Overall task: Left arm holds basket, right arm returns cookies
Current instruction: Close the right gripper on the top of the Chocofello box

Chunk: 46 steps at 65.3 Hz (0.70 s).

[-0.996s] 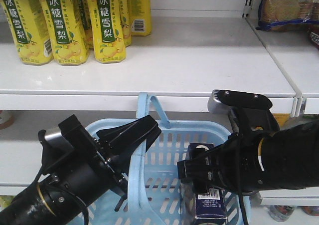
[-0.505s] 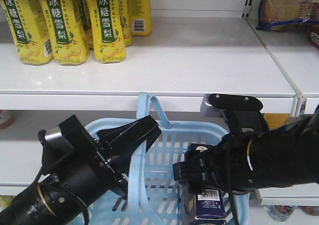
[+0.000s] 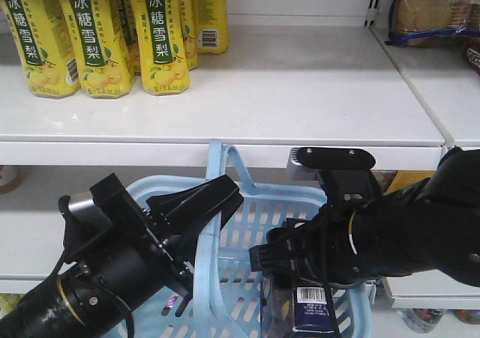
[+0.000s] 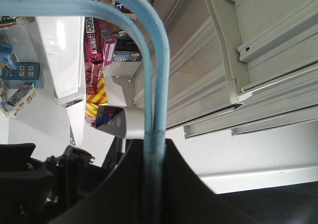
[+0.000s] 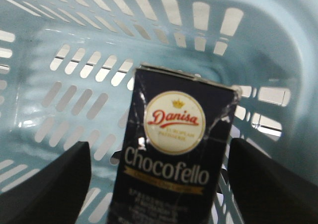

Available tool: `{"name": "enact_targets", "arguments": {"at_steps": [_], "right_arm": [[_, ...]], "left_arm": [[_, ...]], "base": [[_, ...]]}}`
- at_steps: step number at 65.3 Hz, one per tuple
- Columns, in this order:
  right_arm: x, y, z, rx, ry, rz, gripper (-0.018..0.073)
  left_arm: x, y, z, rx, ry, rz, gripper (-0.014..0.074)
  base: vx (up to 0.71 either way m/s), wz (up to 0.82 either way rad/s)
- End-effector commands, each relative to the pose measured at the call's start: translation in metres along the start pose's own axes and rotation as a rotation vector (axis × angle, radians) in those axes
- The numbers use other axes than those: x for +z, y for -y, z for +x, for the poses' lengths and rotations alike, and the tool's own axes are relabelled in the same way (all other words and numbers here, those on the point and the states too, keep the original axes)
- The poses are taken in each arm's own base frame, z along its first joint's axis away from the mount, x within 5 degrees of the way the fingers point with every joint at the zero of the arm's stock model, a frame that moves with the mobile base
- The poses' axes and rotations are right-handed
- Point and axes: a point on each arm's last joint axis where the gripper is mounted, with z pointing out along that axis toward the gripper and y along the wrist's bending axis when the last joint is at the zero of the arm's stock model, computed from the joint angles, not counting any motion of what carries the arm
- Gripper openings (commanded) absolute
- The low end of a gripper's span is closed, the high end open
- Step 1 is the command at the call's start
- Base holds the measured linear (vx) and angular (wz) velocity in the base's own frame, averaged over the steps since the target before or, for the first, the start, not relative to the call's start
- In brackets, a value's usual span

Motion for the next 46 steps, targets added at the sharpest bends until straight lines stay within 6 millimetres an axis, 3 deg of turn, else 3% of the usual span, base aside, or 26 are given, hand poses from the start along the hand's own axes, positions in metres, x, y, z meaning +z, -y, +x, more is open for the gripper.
{"name": "enact_targets", "arguments": {"at_steps": [1, 12, 23, 46], "right_arm": [[-0.0077, -0.0043, -0.0092, -0.027, 0.062, -0.022, 0.0529], [-0.0031, -0.0046, -0.0094, -0.028, 0.050, -0.014, 0.0489], [-0.0027, -0.0043, -0.0094, -0.031, 0.048, -0.009, 0.0389], [-0.0027, -0.0038, -0.0094, -0.035, 0.048, -0.003, 0.0016]], "left_arm": [[0.0008, 0.0313, 0.0008, -0.010, 0.003, 0.242, -0.0003], [0.0008, 0.0313, 0.0008, -0.010, 0.003, 0.242, -0.0003], [0.0008, 0.0313, 0.0008, -0.010, 0.003, 0.242, -0.0003], [0.0008, 0.0313, 0.0008, -0.010, 0.003, 0.242, -0.0003]], "base": [[0.00, 0.00], [0.00, 0.00], [0.00, 0.00], [0.00, 0.00]]}}
